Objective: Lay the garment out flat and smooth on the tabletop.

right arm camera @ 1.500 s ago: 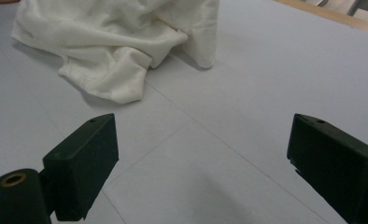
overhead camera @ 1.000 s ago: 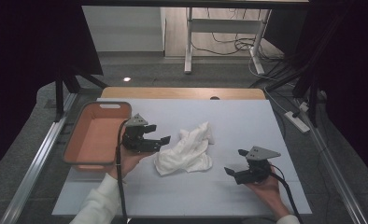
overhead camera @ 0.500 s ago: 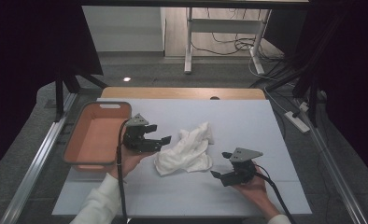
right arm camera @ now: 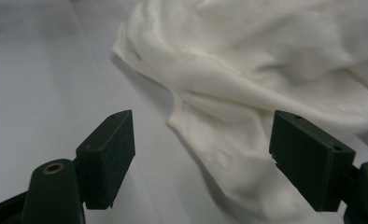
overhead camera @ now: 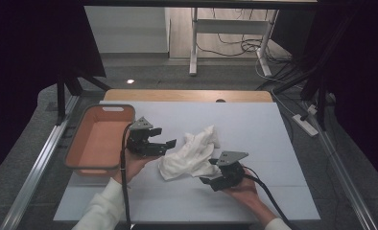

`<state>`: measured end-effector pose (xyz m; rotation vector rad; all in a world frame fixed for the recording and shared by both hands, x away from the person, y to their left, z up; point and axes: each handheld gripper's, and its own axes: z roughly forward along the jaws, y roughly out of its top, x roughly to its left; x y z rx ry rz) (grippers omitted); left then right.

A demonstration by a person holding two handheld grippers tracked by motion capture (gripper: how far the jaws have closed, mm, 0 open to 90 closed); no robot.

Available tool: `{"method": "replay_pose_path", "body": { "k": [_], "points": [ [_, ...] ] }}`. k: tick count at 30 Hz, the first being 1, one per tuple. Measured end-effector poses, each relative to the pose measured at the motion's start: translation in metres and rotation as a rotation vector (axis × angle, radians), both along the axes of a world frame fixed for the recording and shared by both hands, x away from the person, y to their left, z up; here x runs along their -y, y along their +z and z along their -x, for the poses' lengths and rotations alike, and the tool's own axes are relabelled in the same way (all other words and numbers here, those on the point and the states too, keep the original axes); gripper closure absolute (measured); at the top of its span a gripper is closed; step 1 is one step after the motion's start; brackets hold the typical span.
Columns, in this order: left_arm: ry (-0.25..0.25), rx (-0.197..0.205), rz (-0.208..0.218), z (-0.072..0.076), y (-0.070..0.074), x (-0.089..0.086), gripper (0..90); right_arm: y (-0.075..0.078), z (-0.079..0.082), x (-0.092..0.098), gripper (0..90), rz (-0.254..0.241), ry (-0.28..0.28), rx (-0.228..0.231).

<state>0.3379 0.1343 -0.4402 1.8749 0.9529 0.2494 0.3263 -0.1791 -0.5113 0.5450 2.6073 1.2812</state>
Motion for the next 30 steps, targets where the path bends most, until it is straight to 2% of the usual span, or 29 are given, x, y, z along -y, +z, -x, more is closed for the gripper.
{"method": "replay_pose_path", "body": {
  "k": [2,5,11,18,25,30],
  "points": [
    [0.0,0.0,-0.001,0.0,0.0,0.0,20.7,-0.001,-0.002,-0.008,22.7,0.002,0.021,-0.022],
    [0.0,-0.001,0.001,-0.002,-0.001,0.001,20.7,-0.004,-0.005,-0.017,22.7,0.028,0.034,-0.025],
    [-0.004,-0.004,-0.014,-0.003,-0.003,0.003,20.5,-0.01,-0.013,-0.021,23.6,0.077,0.008,-0.021],
    [-0.003,-0.002,-0.016,-0.002,-0.003,0.003,20.4,-0.011,-0.013,-0.022,26.0,0.092,-0.004,-0.01],
    [0.0,-0.003,-0.012,-0.002,-0.002,0.001,20.4,-0.015,-0.013,-0.023,32.1,0.133,-0.003,-0.011],
    [0.0,-0.003,-0.011,-0.002,-0.002,0.0,20.4,-0.017,-0.01,-0.025,39.5,0.168,-0.001,0.011]
  ]
}}
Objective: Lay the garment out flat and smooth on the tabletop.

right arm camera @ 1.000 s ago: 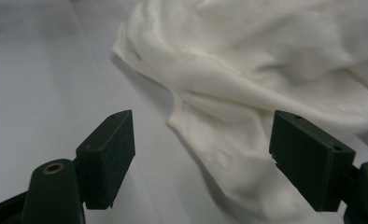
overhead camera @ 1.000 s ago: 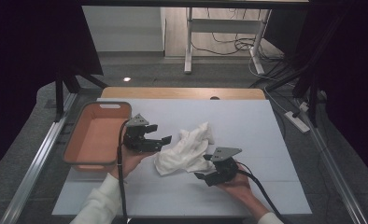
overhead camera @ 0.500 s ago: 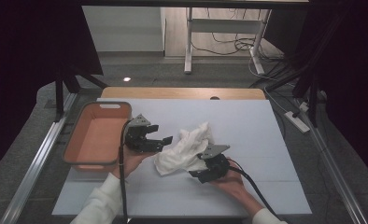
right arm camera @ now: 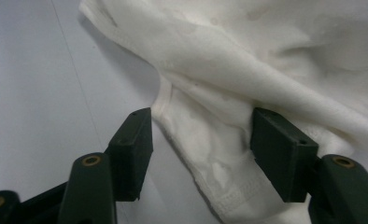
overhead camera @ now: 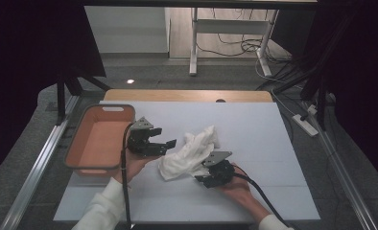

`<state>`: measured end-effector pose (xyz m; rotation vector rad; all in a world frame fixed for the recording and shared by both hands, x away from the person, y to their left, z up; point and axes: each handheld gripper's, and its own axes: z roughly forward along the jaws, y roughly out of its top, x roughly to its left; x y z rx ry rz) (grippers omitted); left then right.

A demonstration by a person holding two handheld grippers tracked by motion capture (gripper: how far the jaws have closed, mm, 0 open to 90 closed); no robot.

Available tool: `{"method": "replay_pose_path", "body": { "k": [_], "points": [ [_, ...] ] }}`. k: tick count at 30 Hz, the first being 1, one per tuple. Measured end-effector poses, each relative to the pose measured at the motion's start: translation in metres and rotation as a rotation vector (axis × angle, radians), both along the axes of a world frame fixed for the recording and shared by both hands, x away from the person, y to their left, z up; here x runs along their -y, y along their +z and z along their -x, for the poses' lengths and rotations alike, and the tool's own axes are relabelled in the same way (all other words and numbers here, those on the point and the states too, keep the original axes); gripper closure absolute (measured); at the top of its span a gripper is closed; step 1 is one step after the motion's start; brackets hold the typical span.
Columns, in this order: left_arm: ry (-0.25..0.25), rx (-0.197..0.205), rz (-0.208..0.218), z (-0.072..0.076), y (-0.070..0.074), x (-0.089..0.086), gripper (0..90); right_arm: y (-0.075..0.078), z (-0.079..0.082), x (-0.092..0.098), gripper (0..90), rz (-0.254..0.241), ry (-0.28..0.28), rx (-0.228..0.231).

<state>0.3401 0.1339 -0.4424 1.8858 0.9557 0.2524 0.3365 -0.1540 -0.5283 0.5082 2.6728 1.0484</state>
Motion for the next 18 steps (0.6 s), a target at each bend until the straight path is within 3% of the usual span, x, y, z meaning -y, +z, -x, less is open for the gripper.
{"method": "replay_pose_path", "body": {
  "k": [6,9,10,13,18],
  "points": [
    [-0.004,0.001,-0.003,0.0005,0.0003,0.0008,20.4,0.001,-0.0018,0.0021,54.2,-0.003,-0.014,-0.005],
    [-0.007,0.0,-0.006,0.0005,0.0002,0.0017,20.5,0.0019,-0.0016,0.0031,71.5,0.006,-0.01,0.012],
    [-0.009,0.0,-0.008,0.0007,0.0003,0.0022,20.5,0.0021,-0.0018,0.0039,81.4,0.007,-0.006,0.006],
    [-0.014,0.002,-0.011,0.0019,0.0008,0.0035,20.5,0.0028,-0.0013,0.0044,87.1,0.019,-0.009,0.021],
    [-0.03,0.009,-0.02,0.0054,0.0033,0.0021,20.6,0.0075,-0.0008,0.0086,88.2,0.0,0.007,-0.01]
  ]
}}
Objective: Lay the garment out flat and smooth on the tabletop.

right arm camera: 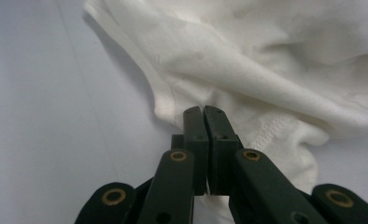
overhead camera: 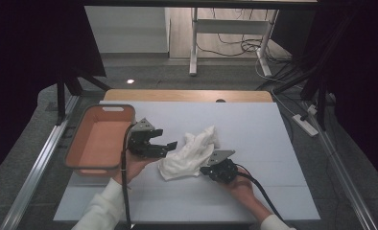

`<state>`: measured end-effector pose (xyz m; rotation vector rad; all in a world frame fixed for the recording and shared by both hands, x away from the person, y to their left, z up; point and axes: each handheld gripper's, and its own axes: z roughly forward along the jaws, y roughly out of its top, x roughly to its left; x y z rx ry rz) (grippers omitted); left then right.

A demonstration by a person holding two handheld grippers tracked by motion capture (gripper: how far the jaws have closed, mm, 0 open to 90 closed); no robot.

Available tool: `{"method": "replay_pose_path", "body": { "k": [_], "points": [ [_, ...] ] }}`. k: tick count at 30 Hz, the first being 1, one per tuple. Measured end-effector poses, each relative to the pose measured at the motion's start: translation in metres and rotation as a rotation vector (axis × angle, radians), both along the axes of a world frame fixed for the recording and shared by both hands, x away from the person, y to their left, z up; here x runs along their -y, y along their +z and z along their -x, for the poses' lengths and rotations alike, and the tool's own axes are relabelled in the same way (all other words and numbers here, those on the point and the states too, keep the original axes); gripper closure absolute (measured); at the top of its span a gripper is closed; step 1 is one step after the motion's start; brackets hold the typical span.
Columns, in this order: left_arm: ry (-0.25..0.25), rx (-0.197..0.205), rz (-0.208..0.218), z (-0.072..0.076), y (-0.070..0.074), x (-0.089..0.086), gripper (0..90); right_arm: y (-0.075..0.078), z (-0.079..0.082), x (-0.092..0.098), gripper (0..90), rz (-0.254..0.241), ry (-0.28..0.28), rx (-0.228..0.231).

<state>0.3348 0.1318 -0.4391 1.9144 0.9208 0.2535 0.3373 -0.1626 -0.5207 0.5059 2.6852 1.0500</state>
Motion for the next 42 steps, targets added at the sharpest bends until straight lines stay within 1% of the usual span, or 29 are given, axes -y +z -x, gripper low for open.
{"method": "replay_pose_path", "body": {
  "k": [3,7,8,10,12,15,17,20,22,29,33,35,38,42],
  "points": [
    [-0.015,0.0,-0.017,0.003,0.001,0.0,20.6,0.008,0.005,0.006,88.3,-0.028,0.002,0.02],
    [-0.043,-0.004,-0.066,0.009,-0.003,0.0,20.6,0.017,0.011,0.017,88.4,-0.073,-0.006,0.038],
    [-0.051,-0.003,-0.08,0.01,-0.005,0.001,20.6,0.018,0.012,0.019,88.4,-0.078,-0.007,0.042],
    [-0.071,-0.011,-0.101,0.014,-0.009,0.002,20.9,0.021,0.014,0.024,88.4,-0.098,-0.014,0.038],
    [-0.095,-0.02,-0.113,0.019,-0.013,0.004,21.6,0.023,0.015,0.028,88.4,-0.122,-0.017,0.029],
    [-0.128,-0.027,-0.139,0.023,-0.019,0.01,21.9,0.026,0.016,0.031,88.4,-0.122,-0.019,0.039],
    [-0.143,-0.035,-0.151,0.024,-0.023,0.013,22.0,0.026,0.016,0.033,88.4,-0.127,-0.022,0.036],
    [-0.152,-0.049,-0.174,0.025,-0.03,0.016,22.3,0.025,0.015,0.034,88.3,-0.127,-0.024,0.033],
    [-0.152,-0.049,-0.192,0.026,-0.034,0.016,22.9,0.025,0.015,0.034,88.3,-0.123,-0.025,0.033],
    [-0.18,-0.05,-0.214,0.033,-0.039,0.018,24.7,0.023,0.013,0.035,88.2,-0.12,-0.028,0.024],
    [-0.223,-0.059,-0.238,0.038,-0.043,0.022,25.9,0.022,0.013,0.035,88.2,-0.116,-0.03,0.022],
    [-0.236,-0.067,-0.253,0.039,-0.047,0.024,26.6,0.022,0.013,0.035,88.2,-0.113,-0.031,0.02],
    [-0.22,-0.071,-0.272,0.038,-0.054,0.027,26.7,0.021,0.013,0.035,88.1,-0.11,-0.032,0.016],
    [-0.196,-0.06,-0.321,0.037,-0.059,0.03,26.7,0.021,0.012,0.035,88.1,-0.109,-0.032,0.015]
  ]
}}
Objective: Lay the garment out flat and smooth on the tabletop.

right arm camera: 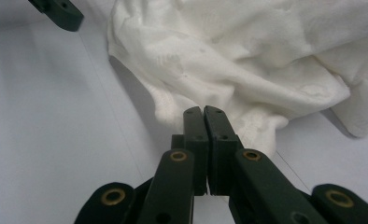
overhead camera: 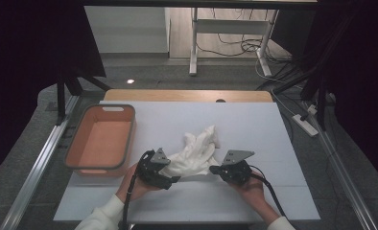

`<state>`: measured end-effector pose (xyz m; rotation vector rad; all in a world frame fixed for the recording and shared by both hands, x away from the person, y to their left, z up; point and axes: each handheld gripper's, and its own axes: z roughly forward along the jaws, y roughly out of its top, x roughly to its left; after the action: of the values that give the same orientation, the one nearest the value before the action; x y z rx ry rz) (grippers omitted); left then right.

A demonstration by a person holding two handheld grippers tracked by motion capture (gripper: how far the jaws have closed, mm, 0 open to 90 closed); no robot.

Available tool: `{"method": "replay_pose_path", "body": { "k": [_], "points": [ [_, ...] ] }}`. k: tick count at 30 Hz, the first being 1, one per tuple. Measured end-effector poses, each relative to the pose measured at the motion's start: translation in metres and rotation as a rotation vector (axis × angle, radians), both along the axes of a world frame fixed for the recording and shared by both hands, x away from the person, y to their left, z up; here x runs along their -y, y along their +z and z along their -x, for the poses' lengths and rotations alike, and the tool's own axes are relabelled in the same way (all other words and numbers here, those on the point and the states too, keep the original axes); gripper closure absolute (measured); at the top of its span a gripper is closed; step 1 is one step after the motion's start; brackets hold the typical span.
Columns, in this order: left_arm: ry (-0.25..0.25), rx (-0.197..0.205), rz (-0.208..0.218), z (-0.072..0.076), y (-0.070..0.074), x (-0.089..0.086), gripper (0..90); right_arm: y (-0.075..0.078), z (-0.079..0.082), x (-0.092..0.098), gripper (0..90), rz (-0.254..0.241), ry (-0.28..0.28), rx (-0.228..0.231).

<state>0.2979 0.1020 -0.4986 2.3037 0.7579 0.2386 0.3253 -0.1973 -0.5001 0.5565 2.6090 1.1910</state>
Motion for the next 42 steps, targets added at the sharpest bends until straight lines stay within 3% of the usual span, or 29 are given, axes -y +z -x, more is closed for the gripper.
{"method": "replay_pose_path", "body": {
  "k": [5,9,11,12,13,14,15,20,26,33,42],
  "points": [
    [0.023,-0.004,-0.025,-0.004,-0.007,-0.003,28.7,-0.001,0.0,0.0,88.1,0.0,0.0,-0.003],
    [0.031,-0.01,-0.028,-0.005,-0.011,-0.006,35.3,-0.001,0.0,0.0,88.0,0.001,-0.001,-0.005],
    [0.031,-0.011,-0.028,-0.006,-0.012,-0.006,41.9,-0.001,-0.001,0.0,88.0,0.001,-0.003,-0.007],
    [0.031,-0.01,-0.032,-0.006,-0.012,-0.007,50.6,-0.001,-0.001,0.0,88.0,0.004,-0.005,-0.007],
    [0.034,-0.008,-0.033,-0.006,-0.013,-0.007,50.6,-0.001,-0.001,0.0,88.0,0.004,-0.005,-0.007],
    [0.042,-0.004,-0.041,-0.006,-0.013,-0.008,61.8,-0.001,-0.001,0.001,88.0,0.004,-0.006,-0.008],
    [0.051,0.001,-0.043,-0.006,-0.014,-0.008,61.8,-0.001,-0.001,0.001,88.0,0.004,-0.006,-0.008],
    [0.037,-0.019,-0.033,-0.008,-0.013,-0.01,82.0,-0.001,-0.001,0.001,88.1,0.003,-0.005,-0.005],
    [0.016,-0.028,0.026,-0.008,-0.001,-0.016,84.4,0.005,0.001,0.003,88.3,-0.017,-0.007,0.021],
    [0.024,-0.019,0.098,-0.008,0.014,-0.023,84.4,0.018,0.002,0.008,88.4,-0.084,-0.019,0.051],
    [0.016,0.026,0.156,-0.003,0.039,-0.027,84.5,0.044,0.009,0.012,88.7,-0.146,-0.019,0.114]
  ]
}}
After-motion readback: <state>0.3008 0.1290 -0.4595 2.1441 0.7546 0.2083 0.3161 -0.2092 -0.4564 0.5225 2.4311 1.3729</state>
